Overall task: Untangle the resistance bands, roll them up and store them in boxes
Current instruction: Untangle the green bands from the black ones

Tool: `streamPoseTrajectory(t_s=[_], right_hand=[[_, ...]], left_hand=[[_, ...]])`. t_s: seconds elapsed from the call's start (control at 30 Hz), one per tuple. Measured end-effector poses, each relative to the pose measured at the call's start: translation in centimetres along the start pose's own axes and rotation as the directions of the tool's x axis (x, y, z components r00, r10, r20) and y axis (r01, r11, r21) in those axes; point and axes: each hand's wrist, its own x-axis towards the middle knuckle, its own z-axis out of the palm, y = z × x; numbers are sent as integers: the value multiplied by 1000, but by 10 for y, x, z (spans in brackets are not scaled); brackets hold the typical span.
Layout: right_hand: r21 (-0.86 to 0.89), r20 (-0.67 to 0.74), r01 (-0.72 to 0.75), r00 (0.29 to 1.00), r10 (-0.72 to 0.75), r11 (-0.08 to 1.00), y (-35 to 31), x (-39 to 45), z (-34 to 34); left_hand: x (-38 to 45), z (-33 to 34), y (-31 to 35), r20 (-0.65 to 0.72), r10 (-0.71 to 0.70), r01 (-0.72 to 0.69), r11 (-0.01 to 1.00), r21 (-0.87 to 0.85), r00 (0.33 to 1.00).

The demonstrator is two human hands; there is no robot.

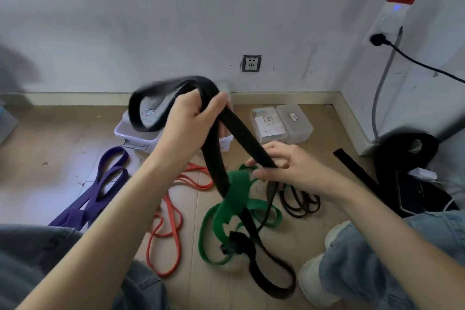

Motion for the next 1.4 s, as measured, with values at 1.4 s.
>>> streamPoseTrajectory(t_s=[1.4], right_hand=[[281,98,-57,995,30,958,-16,-2,54]], left_hand=[[6,22,-10,386,-338,507,445,-738,858]])
